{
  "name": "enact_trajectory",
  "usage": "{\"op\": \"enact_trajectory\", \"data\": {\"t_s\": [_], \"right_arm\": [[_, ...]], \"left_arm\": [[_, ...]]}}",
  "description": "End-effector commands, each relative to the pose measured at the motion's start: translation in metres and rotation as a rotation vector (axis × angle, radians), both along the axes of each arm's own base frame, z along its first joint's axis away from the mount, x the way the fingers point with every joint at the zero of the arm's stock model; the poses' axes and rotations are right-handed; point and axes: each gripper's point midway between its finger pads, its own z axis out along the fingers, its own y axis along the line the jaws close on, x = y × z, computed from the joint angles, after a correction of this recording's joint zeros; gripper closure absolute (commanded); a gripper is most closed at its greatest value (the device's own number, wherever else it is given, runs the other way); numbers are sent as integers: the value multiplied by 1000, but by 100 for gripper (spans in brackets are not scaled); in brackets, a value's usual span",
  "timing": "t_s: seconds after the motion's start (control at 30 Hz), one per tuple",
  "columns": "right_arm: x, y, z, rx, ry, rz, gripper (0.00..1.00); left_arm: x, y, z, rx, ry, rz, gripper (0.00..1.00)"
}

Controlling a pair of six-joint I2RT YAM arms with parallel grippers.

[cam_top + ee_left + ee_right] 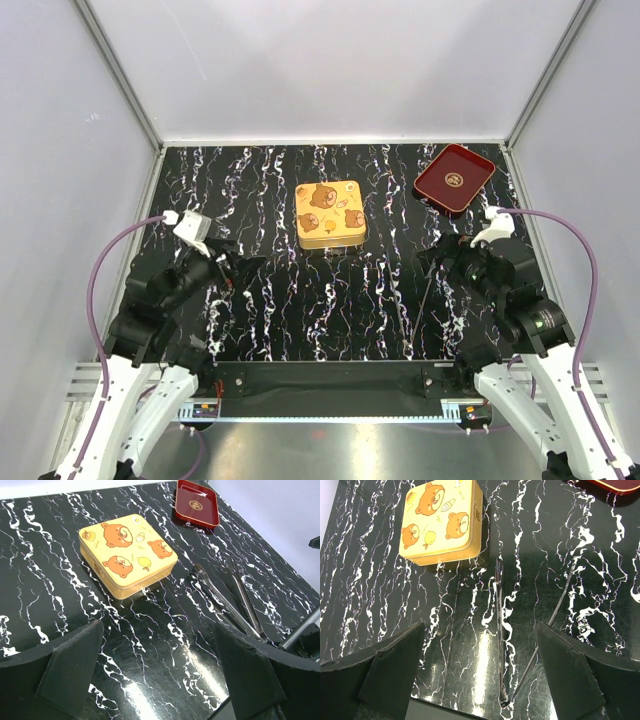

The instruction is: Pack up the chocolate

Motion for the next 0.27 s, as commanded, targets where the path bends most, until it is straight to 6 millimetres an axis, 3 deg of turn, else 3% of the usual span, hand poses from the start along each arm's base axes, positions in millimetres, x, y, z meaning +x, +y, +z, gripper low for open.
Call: {"op": "enact_trajectory", "data": {"t_s": [0.0,0.23], "right_arm": [[5,-4,5,-17,-37,-19,0],[5,-2,5,-14,-32,-9,0]], "left_arm": [[2,4,8,5,-54,20,1],[2,5,7,6,-58,27,1]]}}
